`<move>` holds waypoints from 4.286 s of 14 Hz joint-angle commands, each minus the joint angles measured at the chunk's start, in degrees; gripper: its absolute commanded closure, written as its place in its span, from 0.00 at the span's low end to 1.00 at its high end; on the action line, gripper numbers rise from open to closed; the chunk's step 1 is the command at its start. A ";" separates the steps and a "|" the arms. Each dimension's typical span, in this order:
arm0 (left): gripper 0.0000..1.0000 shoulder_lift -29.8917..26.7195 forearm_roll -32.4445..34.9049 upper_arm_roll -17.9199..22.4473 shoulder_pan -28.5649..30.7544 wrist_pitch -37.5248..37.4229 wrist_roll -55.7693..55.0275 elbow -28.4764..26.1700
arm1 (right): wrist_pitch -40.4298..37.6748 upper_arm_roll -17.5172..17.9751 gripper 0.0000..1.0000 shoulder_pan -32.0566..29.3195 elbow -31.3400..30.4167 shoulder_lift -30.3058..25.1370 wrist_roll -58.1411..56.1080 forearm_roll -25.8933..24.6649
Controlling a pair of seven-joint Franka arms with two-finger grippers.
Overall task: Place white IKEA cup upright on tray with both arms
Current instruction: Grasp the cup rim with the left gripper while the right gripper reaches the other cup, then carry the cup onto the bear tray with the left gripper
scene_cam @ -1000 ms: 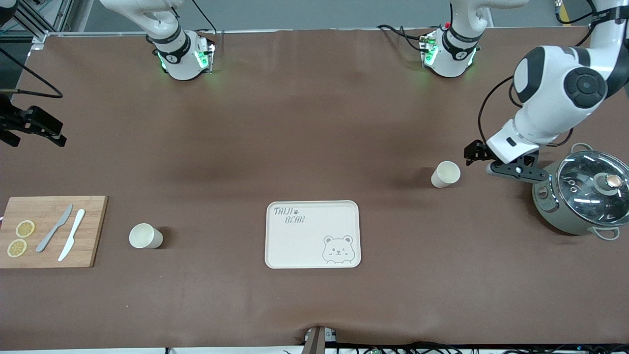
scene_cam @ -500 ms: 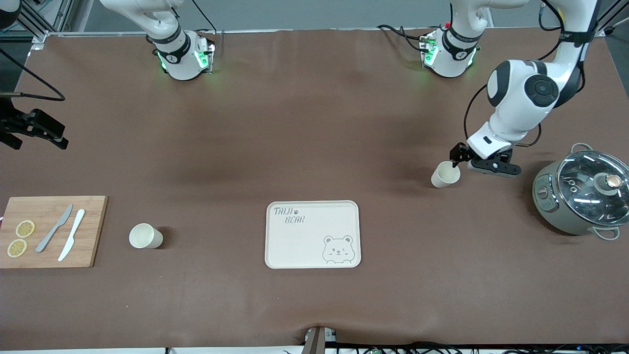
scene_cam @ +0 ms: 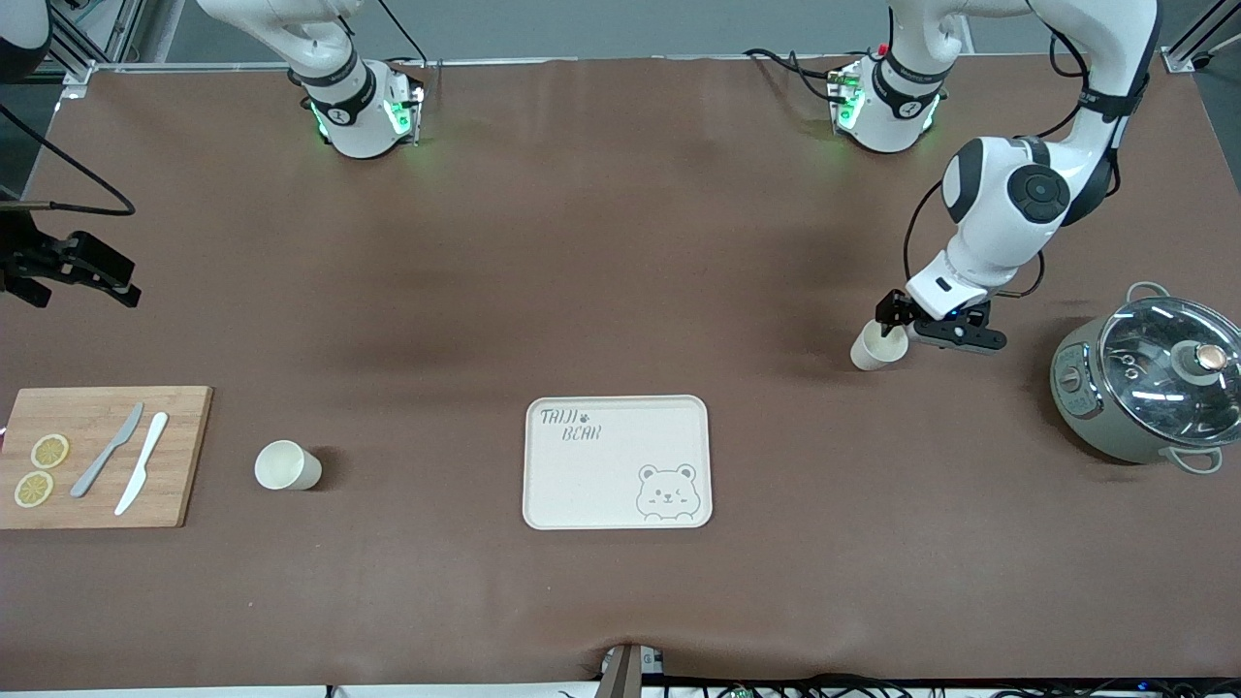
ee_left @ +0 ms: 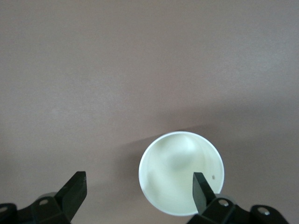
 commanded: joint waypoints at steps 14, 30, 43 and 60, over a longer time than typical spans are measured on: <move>1.00 7.04 0.48 -0.27 1.76 6.45 2.44 1.13 | 14.92 0.65 0.00 -0.19 1.40 17.03 -0.43 0.32; 1.00 11.68 -0.22 -1.42 -7.45 -19.07 -22.14 26.49 | 29.86 0.74 0.00 -5.29 1.14 33.04 -7.80 3.47; 1.00 37.25 -6.64 -0.89 -22.13 -31.17 -50.11 68.17 | 33.48 0.74 0.00 -4.77 0.17 37.44 -11.24 4.52; 1.00 45.62 -5.41 4.30 -29.53 -24.22 -53.73 70.22 | 34.80 0.74 0.05 -5.03 0.26 39.37 -11.50 9.01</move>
